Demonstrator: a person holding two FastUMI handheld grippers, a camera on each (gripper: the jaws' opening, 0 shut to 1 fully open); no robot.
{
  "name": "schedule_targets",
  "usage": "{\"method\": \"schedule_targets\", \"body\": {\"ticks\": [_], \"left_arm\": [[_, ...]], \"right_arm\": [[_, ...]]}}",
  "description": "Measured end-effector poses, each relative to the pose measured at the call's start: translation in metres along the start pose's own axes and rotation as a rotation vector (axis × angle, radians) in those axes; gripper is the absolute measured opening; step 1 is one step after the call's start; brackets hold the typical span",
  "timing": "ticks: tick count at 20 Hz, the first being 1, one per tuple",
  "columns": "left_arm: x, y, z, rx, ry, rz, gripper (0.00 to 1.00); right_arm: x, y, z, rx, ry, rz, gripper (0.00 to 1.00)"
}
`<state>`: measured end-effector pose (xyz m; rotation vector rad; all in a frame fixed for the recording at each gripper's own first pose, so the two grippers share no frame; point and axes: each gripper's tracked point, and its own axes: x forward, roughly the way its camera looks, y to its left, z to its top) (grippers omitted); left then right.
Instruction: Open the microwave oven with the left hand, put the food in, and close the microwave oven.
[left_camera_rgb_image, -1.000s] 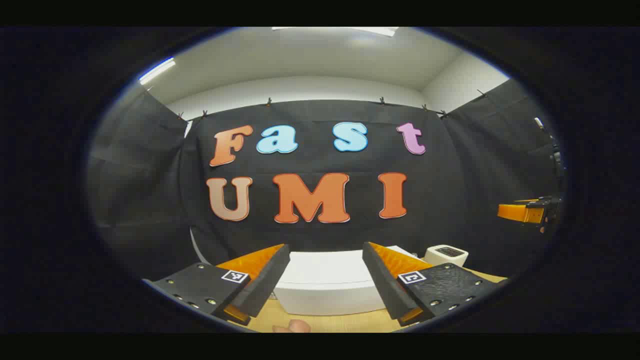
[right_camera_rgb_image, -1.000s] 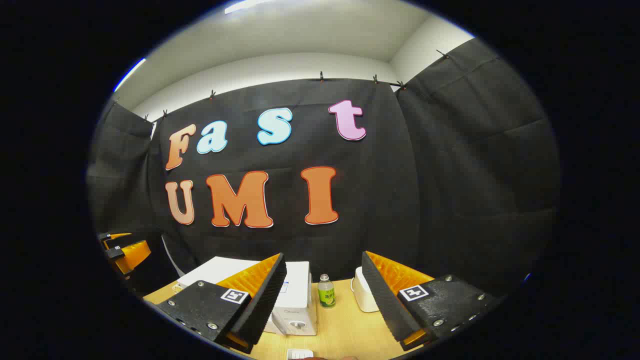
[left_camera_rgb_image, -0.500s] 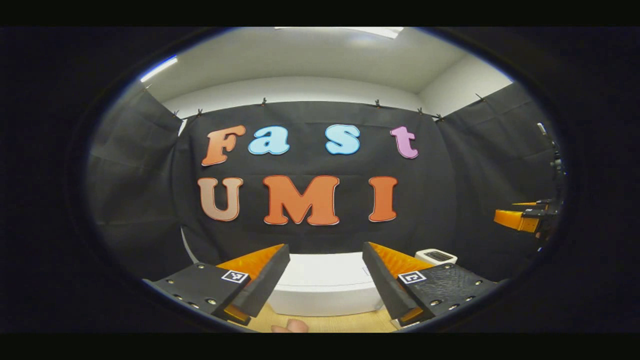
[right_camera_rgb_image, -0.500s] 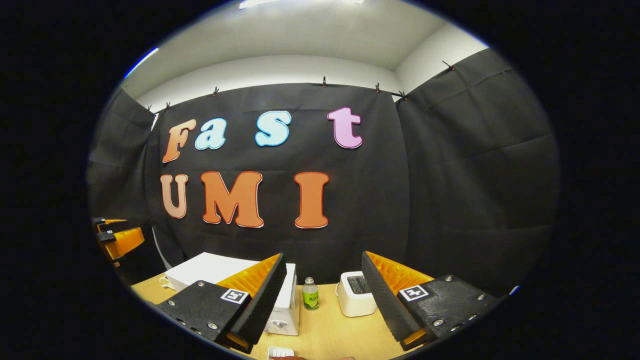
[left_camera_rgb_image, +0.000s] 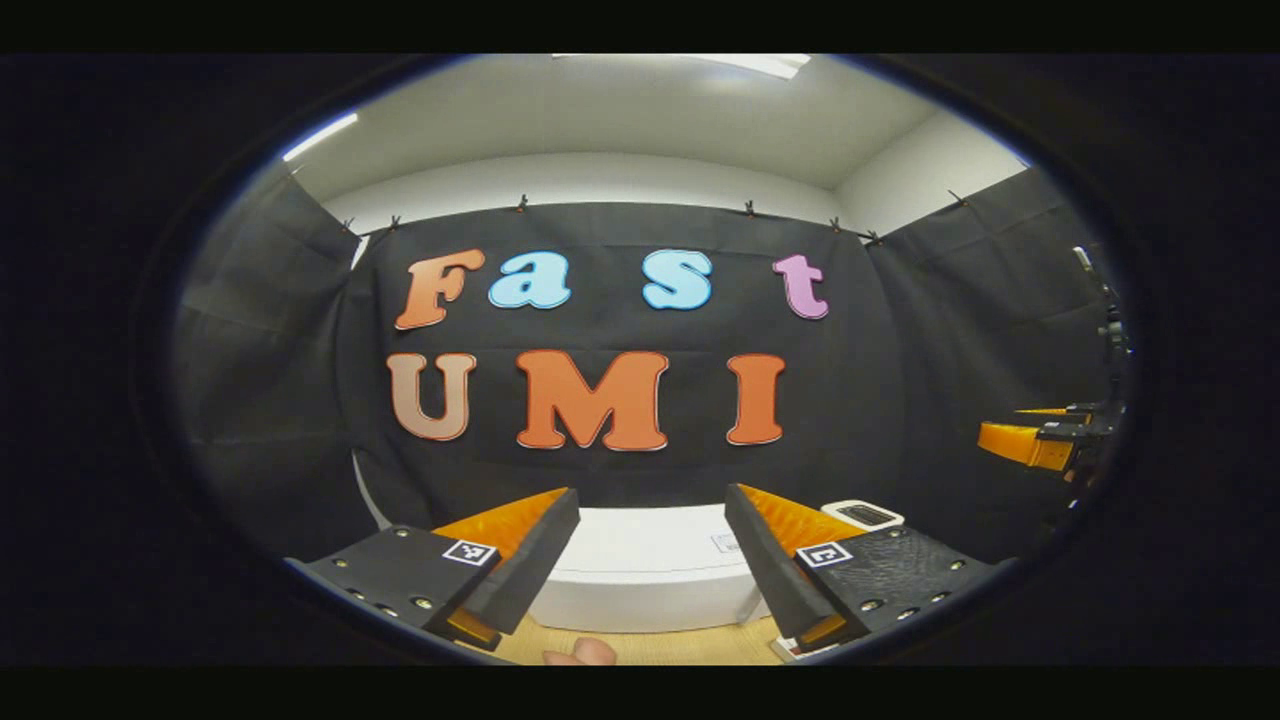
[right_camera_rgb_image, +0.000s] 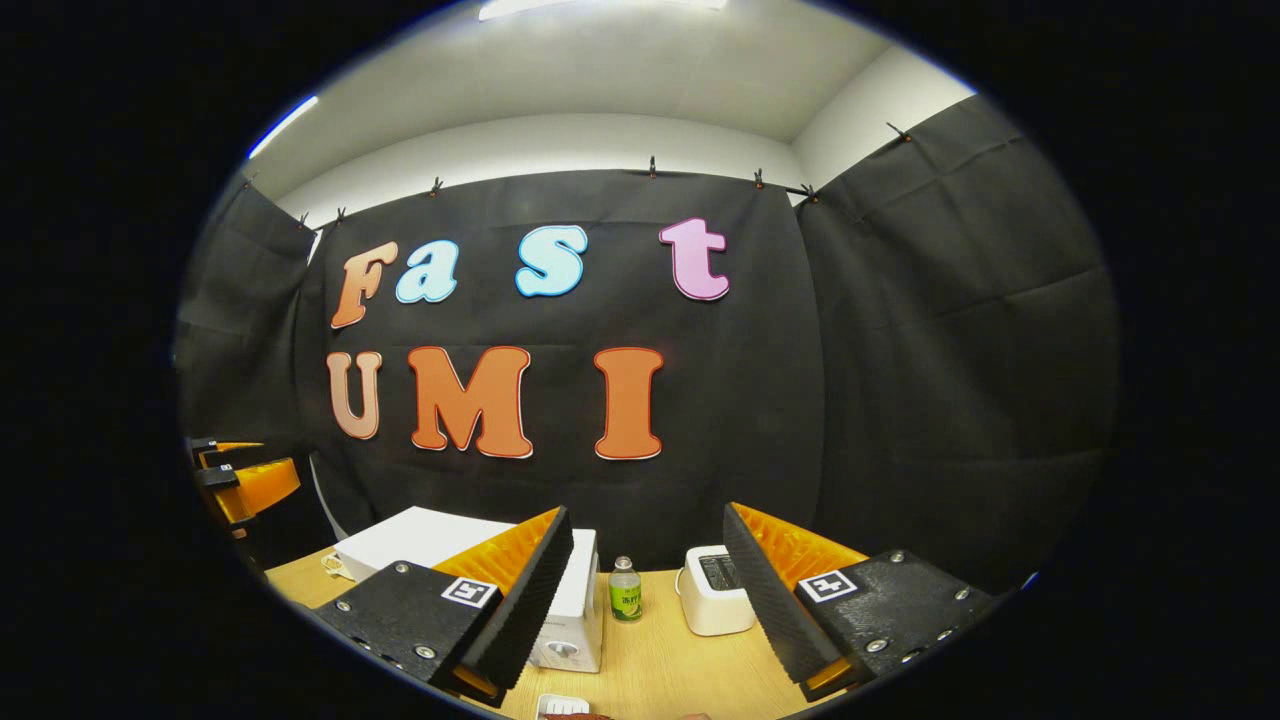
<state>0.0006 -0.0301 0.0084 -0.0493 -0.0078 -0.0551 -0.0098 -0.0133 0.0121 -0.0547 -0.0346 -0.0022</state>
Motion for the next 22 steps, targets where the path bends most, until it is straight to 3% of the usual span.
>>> {"method": "schedule_targets", "body": {"ticks": [11,22], "left_arm": [[0.010,-0.065,-0.057,-0.063,0.005,-0.135,0.92],[0.040,-0.136,-0.194,-0.026,0.112,-0.198,0.92]], "right_arm": [[-0.001,-0.006,-0.011,-0.003,0.015,-0.011,0.94],[0.005,-0.011,-0.026,-0.005,0.035,-0.017,0.94]]}}
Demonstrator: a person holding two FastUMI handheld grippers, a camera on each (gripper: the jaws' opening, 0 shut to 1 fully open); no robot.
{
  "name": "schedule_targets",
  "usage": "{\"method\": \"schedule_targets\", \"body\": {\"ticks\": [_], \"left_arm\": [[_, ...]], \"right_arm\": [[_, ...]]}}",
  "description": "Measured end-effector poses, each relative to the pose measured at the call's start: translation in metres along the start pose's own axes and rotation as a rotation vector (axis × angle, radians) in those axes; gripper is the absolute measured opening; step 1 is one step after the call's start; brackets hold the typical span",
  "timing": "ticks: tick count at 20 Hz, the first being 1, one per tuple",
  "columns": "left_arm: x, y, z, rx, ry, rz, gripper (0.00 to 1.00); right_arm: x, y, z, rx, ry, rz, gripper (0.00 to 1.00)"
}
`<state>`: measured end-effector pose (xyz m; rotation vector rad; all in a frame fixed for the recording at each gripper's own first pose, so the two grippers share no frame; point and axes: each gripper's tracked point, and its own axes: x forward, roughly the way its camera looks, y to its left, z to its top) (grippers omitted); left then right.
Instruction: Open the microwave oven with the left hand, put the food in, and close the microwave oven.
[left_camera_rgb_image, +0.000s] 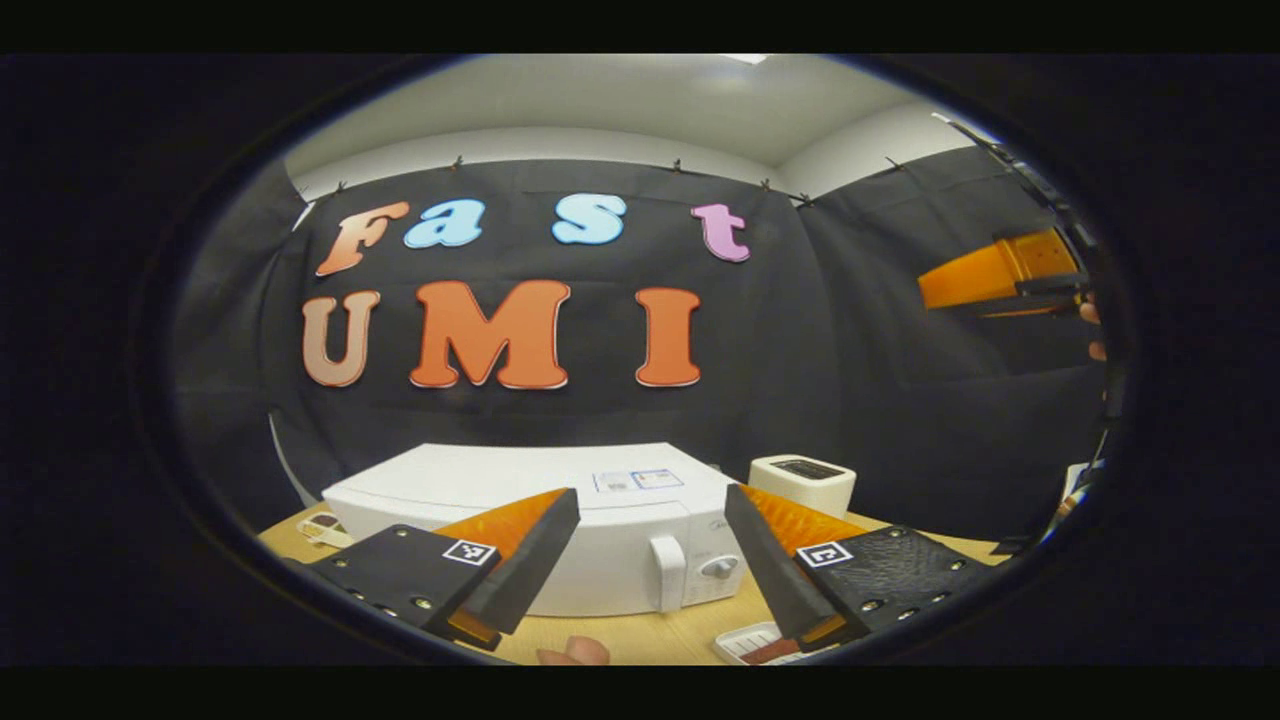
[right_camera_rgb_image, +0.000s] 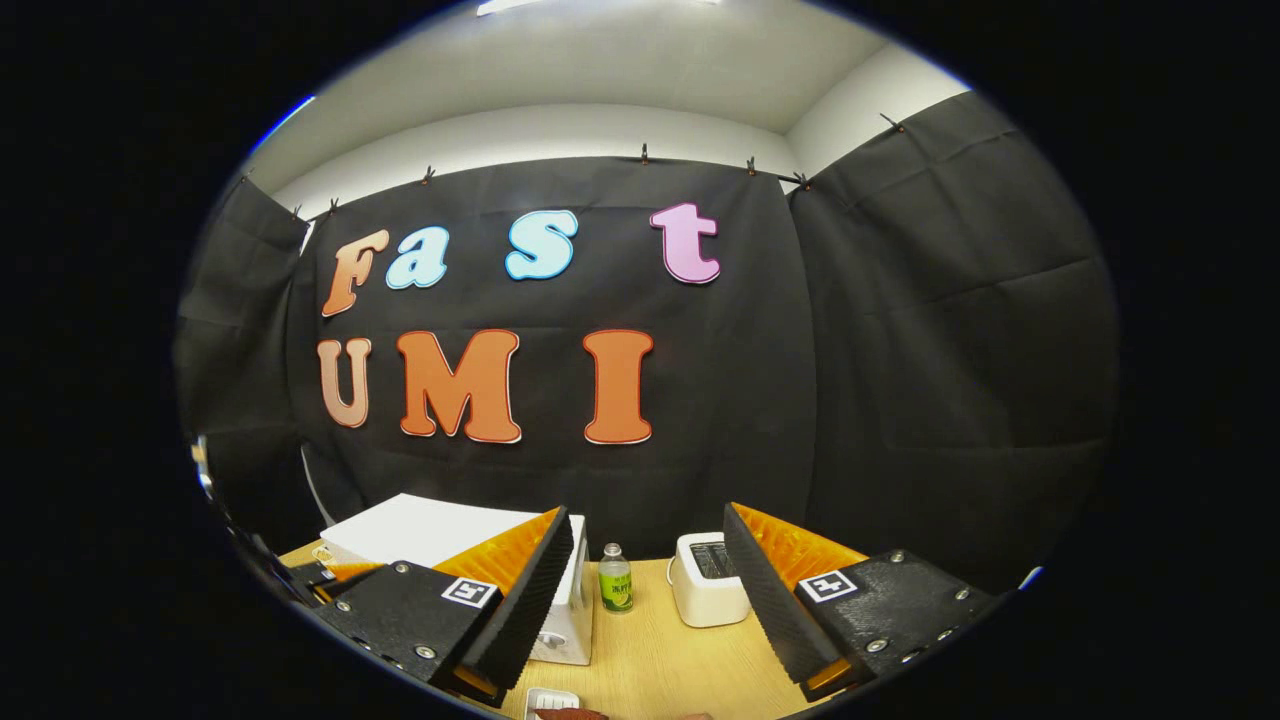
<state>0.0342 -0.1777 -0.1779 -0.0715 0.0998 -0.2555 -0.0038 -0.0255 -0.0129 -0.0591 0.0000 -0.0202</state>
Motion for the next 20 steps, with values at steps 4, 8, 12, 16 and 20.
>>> {"method": "schedule_targets", "body": {"ticks": [4,8,12,16,20], "left_arm": [[0.017,-0.004,-0.043,-0.017,0.044,0.011,0.96],[0.036,0.007,-0.087,-0.017,0.077,0.054,0.96],[0.051,0.004,-0.118,-0.035,0.104,0.045,0.93],[0.060,0.000,-0.137,-0.041,0.147,0.053,0.69],[0.053,-0.006,-0.143,-0.069,0.154,0.025,0.25]], "right_arm": [[0.001,-0.006,-0.005,-0.005,0.004,-0.006,0.94],[0.003,-0.012,-0.013,-0.001,0.019,-0.010,0.94],[0.003,-0.017,-0.016,0.004,0.025,-0.011,0.94],[0.005,-0.025,-0.020,-0.002,0.028,-0.024,0.94],[0.004,-0.030,-0.022,0.003,0.027,-0.035,0.94]]}}
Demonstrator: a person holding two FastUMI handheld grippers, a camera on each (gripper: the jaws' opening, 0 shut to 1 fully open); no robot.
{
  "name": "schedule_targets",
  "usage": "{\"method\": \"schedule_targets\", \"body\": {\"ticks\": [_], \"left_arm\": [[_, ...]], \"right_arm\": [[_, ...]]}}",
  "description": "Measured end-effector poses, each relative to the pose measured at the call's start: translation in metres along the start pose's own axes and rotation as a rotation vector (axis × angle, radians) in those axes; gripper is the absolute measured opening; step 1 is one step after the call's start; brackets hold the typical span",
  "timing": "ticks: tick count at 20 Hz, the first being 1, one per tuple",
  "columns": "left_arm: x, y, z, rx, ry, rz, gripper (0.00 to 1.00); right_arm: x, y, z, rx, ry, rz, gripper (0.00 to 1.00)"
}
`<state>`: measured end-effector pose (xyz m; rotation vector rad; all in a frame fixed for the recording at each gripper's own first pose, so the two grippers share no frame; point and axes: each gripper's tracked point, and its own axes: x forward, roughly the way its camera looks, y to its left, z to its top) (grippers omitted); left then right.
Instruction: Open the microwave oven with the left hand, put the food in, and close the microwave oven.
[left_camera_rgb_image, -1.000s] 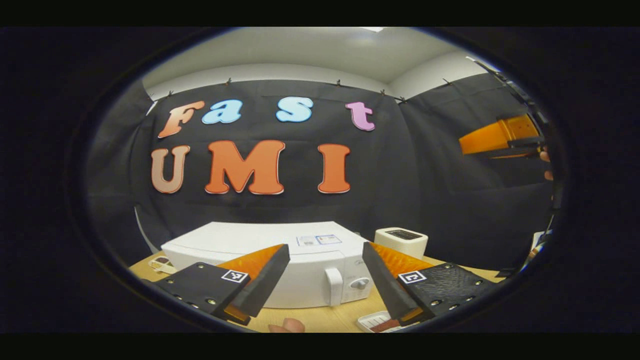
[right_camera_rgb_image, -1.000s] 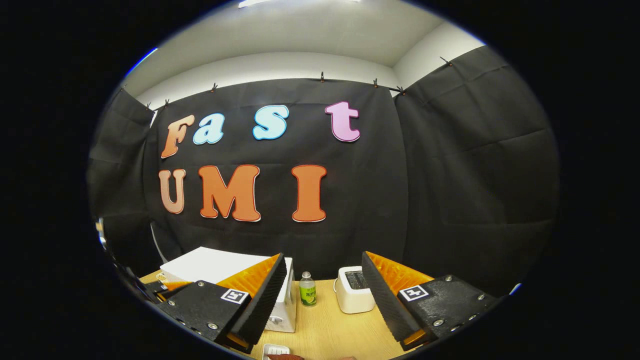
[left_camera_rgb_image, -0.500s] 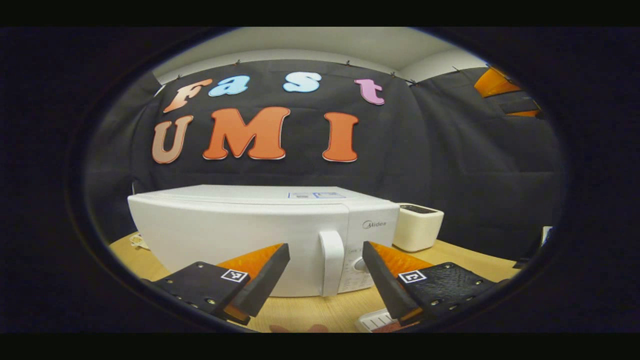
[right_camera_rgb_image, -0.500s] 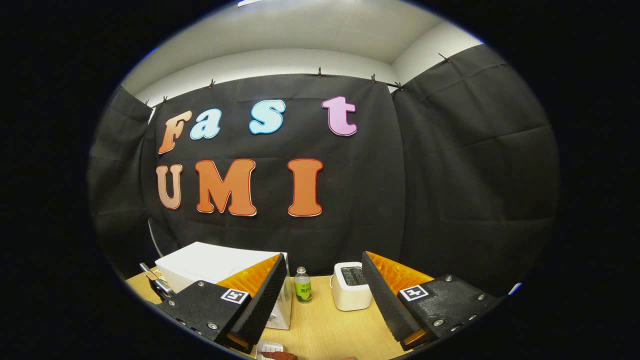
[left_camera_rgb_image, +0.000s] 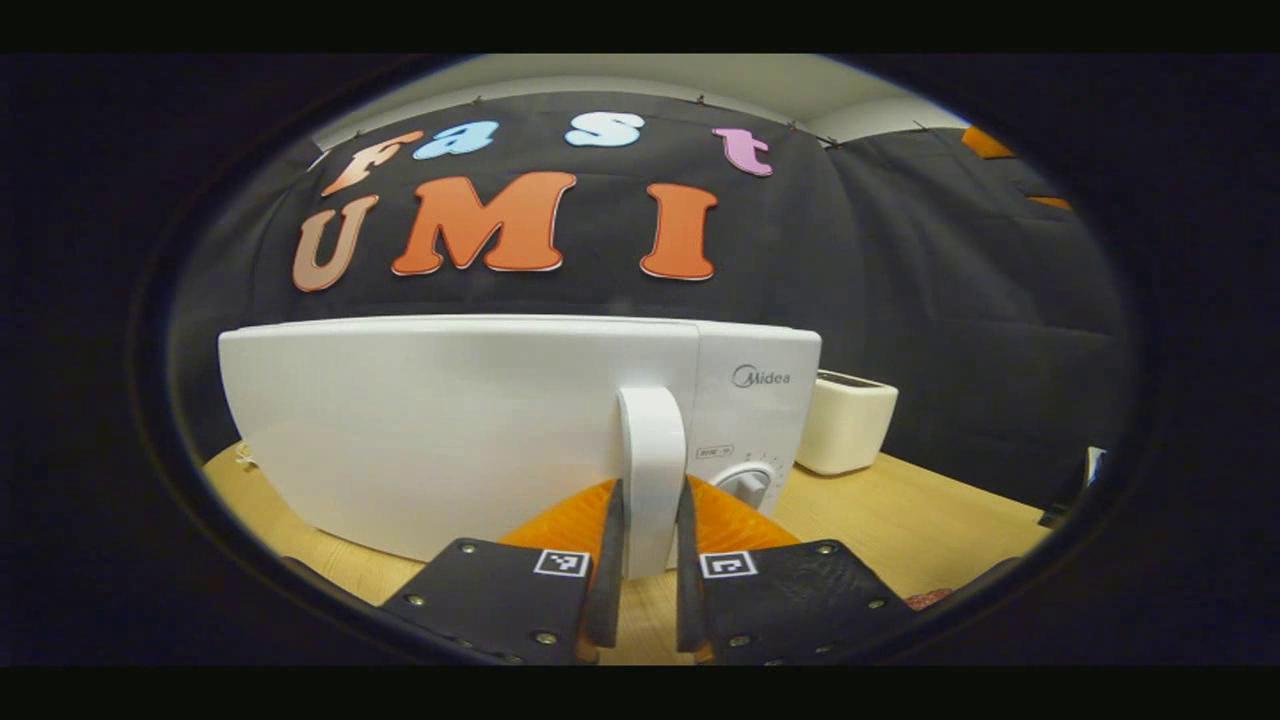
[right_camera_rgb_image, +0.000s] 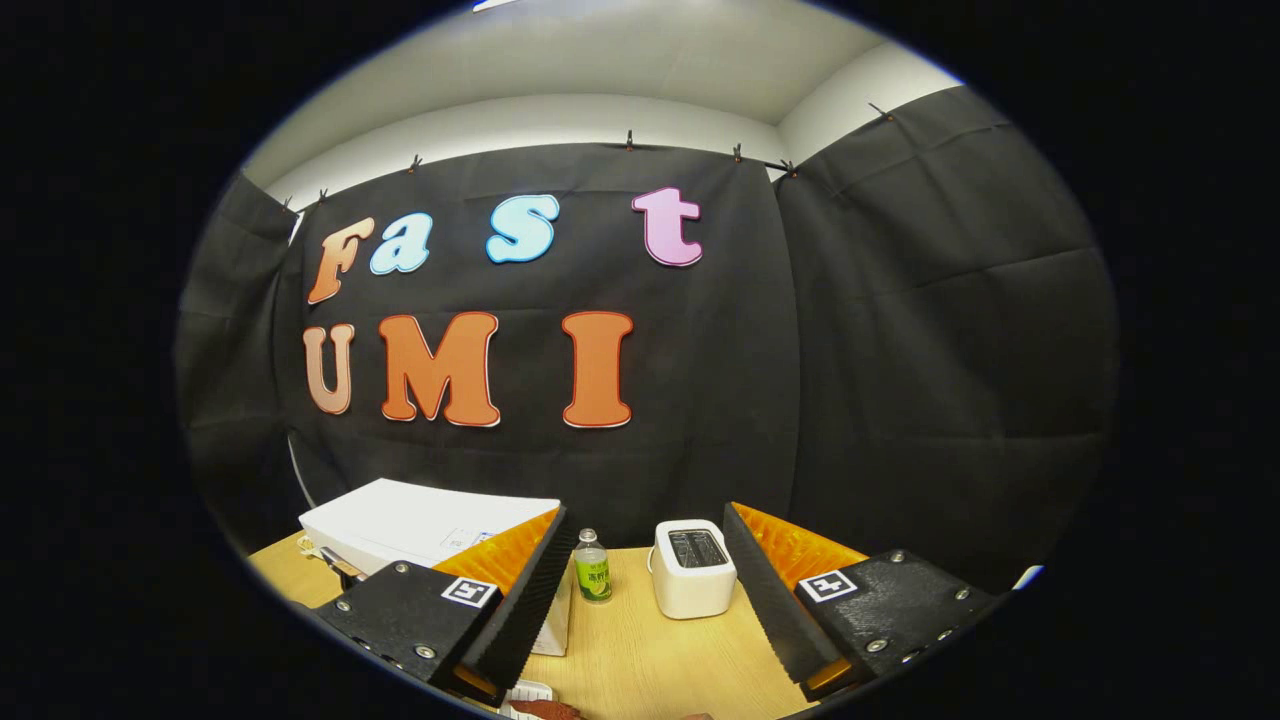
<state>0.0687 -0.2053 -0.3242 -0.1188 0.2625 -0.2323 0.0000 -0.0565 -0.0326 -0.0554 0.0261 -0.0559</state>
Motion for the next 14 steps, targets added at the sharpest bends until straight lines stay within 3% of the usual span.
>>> {"method": "schedule_targets", "body": {"ticks": [3,7,11,14], "left_arm": [[-0.003,0.001,-0.001,-0.009,-0.006,-0.009,0.16],[-0.030,-0.003,-0.002,0.009,-0.031,-0.018,0.12],[-0.081,-0.005,-0.005,0.031,-0.062,-0.116,0.10],[-0.123,0.003,-0.008,0.037,-0.047,-0.165,0.14]], "right_arm": [[-0.001,0.000,-0.003,0.002,0.003,0.002,0.94],[0.003,0.000,-0.009,-0.006,0.011,0.004,0.94],[0.005,0.011,-0.017,0.007,0.027,0.026,0.94],[0.004,0.018,-0.018,0.007,0.024,0.037,0.94]]}}
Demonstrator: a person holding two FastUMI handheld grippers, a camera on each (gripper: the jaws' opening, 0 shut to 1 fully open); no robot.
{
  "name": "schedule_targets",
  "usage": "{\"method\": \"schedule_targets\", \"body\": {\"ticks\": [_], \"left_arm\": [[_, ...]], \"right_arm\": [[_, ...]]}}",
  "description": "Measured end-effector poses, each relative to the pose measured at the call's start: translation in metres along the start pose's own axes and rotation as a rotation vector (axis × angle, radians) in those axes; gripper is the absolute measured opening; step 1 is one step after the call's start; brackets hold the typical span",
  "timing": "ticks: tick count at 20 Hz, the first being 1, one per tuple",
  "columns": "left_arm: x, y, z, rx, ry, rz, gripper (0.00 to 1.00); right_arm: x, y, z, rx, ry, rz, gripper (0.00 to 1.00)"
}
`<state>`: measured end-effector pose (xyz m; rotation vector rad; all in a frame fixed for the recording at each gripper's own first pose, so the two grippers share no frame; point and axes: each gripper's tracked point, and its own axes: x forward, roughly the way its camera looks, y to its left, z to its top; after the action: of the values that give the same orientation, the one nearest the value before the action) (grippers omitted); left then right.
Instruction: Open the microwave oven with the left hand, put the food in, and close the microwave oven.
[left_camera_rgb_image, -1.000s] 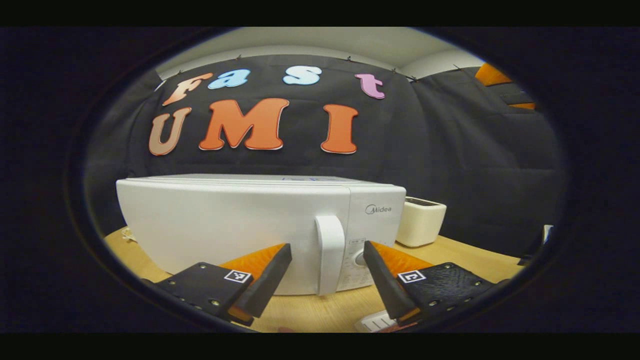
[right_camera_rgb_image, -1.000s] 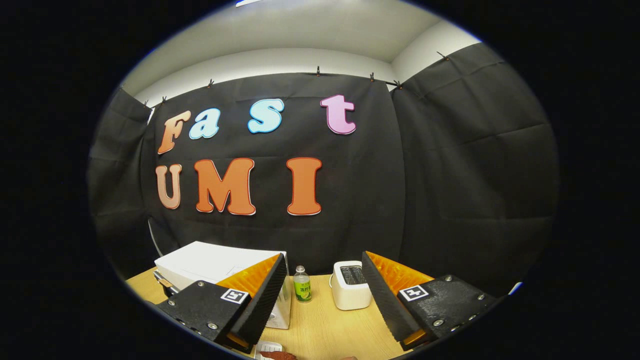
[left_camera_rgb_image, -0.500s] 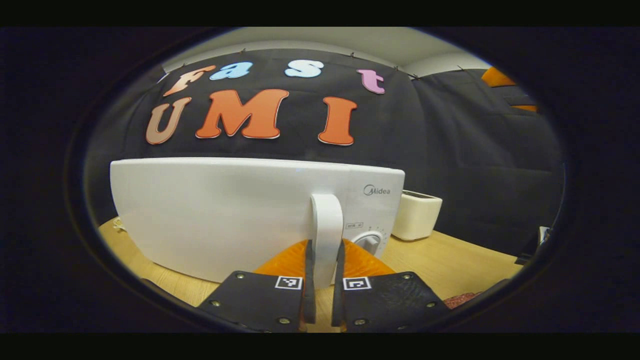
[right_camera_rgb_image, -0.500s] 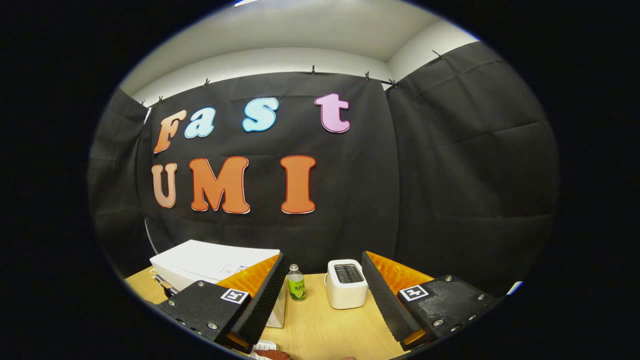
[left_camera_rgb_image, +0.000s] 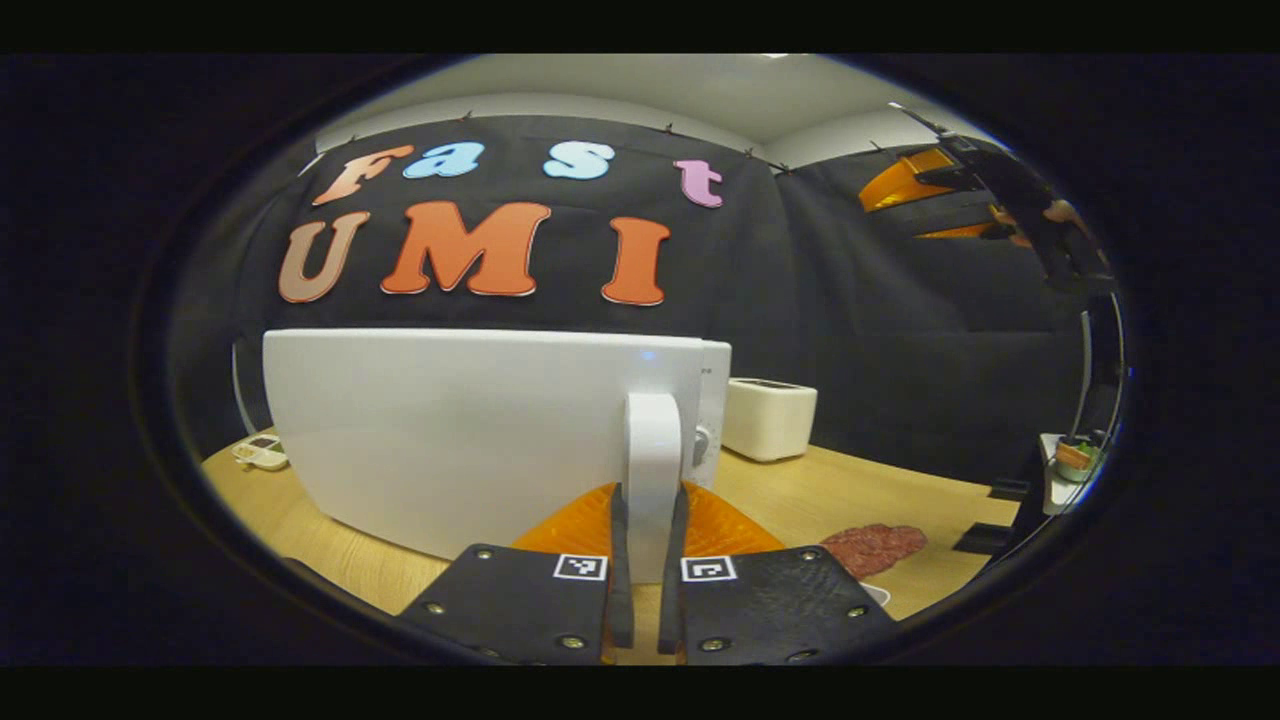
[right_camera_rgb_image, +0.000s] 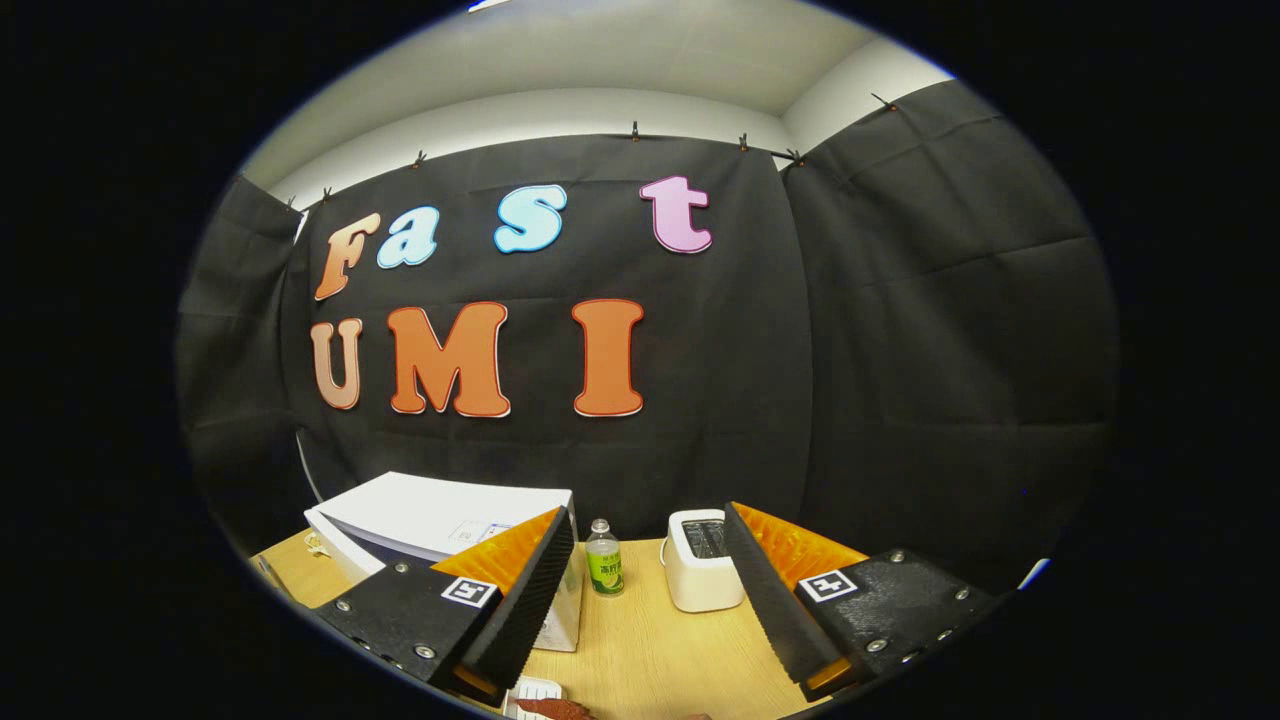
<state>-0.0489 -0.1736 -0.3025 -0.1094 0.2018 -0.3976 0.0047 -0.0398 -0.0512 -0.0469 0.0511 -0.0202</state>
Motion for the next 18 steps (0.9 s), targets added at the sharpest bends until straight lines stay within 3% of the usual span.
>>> {"method": "schedule_targets", "body": {"ticks": [4,5,9,18], "left_arm": [[-0.051,0.008,-0.002,-0.017,0.024,-0.055,0.14],[-0.064,0.011,0.000,-0.010,0.029,-0.064,0.10],[-0.111,0.029,-0.001,0.001,0.040,-0.054,0.13],[-0.212,0.104,0.002,0.012,0.056,0.203,0.16]], "right_arm": [[-0.002,0.017,0.001,0.009,-0.003,0.031,0.94],[-0.003,0.021,0.001,0.008,-0.005,0.035,0.94],[-0.009,0.040,0.001,0.012,-0.008,0.070,0.94],[-0.020,0.090,-0.007,0.017,-0.008,0.161,0.94]]}}
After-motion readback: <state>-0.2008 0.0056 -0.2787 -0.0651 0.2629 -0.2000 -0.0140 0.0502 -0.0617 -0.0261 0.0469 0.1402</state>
